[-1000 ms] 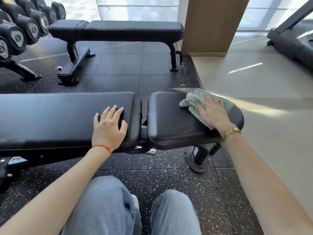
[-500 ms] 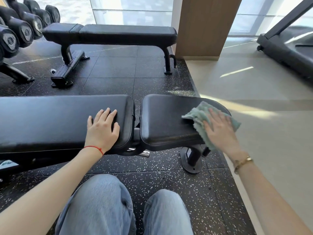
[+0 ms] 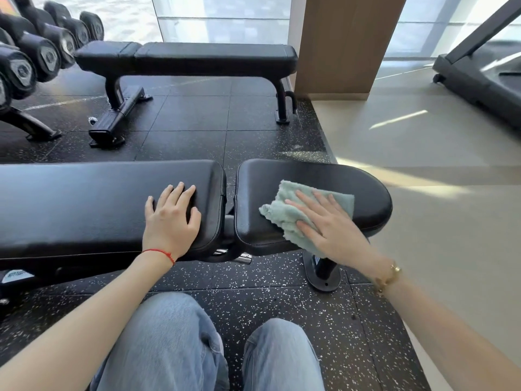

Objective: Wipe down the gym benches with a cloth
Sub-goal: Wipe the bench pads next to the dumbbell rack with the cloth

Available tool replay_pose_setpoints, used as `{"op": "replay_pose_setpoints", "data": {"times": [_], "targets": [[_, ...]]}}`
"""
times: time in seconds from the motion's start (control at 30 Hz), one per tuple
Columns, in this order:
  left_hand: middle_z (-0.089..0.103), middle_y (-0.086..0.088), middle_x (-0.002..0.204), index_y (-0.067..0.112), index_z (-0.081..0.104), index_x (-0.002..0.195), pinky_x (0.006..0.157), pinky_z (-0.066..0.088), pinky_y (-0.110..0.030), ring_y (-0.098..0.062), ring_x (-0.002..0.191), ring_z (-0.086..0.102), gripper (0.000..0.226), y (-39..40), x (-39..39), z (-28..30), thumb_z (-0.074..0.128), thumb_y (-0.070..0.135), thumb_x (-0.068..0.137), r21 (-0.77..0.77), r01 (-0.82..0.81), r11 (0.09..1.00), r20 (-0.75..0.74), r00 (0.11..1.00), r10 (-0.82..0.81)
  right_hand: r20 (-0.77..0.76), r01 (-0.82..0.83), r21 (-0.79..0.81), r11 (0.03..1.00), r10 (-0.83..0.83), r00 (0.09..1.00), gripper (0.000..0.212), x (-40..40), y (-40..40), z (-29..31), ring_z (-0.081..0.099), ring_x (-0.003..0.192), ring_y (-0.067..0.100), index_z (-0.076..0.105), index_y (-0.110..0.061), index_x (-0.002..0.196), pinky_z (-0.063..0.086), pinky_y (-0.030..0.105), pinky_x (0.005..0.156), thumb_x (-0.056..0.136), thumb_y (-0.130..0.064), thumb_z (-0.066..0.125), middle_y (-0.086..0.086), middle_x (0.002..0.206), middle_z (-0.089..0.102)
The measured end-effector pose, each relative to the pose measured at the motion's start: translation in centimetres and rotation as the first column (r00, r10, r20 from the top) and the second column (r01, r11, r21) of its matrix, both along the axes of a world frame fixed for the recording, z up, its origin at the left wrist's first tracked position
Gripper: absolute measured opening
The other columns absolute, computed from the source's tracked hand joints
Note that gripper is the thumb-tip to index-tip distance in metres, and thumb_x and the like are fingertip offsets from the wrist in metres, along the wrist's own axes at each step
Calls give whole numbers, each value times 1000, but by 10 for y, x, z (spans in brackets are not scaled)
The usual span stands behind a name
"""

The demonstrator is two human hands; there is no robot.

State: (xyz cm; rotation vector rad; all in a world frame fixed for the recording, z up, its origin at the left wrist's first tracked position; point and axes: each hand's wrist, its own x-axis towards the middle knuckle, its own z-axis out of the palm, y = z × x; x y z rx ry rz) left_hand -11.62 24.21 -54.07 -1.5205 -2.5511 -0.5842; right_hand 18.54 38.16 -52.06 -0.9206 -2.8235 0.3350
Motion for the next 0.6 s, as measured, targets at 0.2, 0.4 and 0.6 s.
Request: {"op": "replay_pose_setpoints", "data": {"times": [0.2,0.4,0.6], "targets": [[42,-5,152,21,48,142,117,17,-55,-23,144,31,48,0,0,0,50,27,94,0,-10,1000,-7,1000,10,133,294,9,956,-293,947,54,-67,87,11,5,150,27,15,-30,155,0,47,121,104,-47,19,-3,164,12],[43,-4,151,22,49,141,117,17,-54,-21,144,31,47,-1,-1,0,51,28,94,21,-5,1000,8,1000,5,148,-86,66,994,76,986,53,-122,8,5,5,150,30,29,-33,150,-1,52,120,101,-51,27,-3,162,18],[40,-3,153,23,46,143,118,16,-54,-21,145,29,53,-1,-2,-1,37,36,93,0,3,1000,-1,1000,-3,30,-47,61,997,45,999,52,-46,-13,-2,4,151,17,19,-39,153,0,43,123,102,-51,17,-11,162,13]]}}
